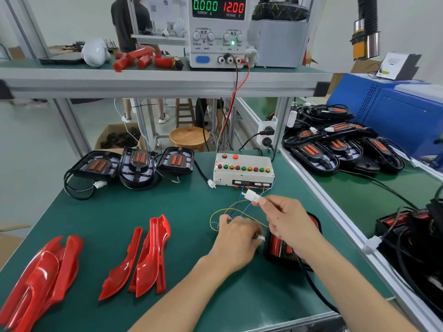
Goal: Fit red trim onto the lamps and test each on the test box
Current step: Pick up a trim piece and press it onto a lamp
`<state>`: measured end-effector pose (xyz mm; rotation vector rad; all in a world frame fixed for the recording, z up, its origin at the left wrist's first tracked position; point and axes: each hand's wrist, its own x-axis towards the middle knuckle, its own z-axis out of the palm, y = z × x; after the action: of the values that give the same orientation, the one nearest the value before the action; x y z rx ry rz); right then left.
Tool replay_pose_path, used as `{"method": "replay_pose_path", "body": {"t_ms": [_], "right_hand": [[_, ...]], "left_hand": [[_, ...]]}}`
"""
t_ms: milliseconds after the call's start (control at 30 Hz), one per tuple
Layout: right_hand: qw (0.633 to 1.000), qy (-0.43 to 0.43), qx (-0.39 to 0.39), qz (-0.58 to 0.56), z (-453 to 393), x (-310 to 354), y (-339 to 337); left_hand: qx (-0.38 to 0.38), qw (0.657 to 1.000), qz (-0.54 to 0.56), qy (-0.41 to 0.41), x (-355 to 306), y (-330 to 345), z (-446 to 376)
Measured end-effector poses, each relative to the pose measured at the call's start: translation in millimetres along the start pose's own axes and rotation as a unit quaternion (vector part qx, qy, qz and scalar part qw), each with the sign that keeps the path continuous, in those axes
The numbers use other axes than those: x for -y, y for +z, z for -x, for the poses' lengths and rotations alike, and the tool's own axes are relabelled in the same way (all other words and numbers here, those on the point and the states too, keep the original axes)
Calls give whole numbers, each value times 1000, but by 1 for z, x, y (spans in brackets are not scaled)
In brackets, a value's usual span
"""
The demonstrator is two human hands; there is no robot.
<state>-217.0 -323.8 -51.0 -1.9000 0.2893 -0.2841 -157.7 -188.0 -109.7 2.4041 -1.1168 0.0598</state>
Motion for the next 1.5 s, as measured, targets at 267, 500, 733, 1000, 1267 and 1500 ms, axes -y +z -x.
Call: {"method": "replay_pose_path", "body": {"t_ms": [267, 500, 733, 1000, 1267, 1500], "right_hand": [[980, -11, 0, 196, 2, -2, -6], [962, -38, 7, 272, 6, 8, 3], [966, -43, 15, 256, 3, 6, 0], [975, -41, 30, 217, 2, 3, -2], [979, -19, 50, 195, 0, 4, -1], [972, -18, 56, 226, -1, 6, -3]], "left_hand": [[-101, 918, 363, -121, 27, -43, -7], [-108, 916, 367, -122, 31, -49, -6], [-95, 928, 348, -95, 34, -51, -3], [-78, 951, 293, -60, 38, -57, -2], [-73, 966, 246, -13, 36, -57, 0], [-97, 982, 158, 45, 41, -58, -10]]}}
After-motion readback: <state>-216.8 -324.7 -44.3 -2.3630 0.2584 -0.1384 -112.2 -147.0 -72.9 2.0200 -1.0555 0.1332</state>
